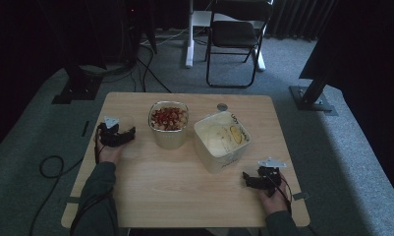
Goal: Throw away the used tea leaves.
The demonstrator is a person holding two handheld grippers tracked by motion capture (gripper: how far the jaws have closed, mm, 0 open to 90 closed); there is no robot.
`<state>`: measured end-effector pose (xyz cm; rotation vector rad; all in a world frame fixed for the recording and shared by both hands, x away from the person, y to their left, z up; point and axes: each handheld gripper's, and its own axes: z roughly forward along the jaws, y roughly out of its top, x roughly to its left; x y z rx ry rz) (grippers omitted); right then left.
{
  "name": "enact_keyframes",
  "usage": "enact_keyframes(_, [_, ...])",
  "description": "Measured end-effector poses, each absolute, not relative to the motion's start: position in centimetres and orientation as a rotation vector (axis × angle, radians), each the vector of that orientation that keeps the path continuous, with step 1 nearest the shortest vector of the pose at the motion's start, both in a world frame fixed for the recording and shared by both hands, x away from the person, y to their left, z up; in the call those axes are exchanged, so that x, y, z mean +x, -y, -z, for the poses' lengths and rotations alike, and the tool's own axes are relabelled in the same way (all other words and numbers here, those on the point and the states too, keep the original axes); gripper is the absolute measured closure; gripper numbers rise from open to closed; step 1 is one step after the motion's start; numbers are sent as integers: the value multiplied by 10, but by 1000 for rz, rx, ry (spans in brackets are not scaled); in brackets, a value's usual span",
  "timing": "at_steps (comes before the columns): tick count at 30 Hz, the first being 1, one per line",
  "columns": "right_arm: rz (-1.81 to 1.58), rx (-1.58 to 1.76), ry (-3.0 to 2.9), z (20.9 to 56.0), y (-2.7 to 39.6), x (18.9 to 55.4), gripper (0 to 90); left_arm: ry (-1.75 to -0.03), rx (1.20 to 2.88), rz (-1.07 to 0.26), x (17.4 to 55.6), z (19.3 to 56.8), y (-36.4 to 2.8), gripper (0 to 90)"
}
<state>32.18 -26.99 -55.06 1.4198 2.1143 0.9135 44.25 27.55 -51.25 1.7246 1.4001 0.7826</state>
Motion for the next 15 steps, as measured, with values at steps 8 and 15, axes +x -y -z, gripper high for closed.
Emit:
enact_keyframes(8, [-913,1420,-2114,551,270,322,130,-1373,1702,-803,442,505,-274,290])
enact_keyframes(15, [-913,1419,-2114,551,270,322,130,-1321,1685,-837,441,480,-272,300])
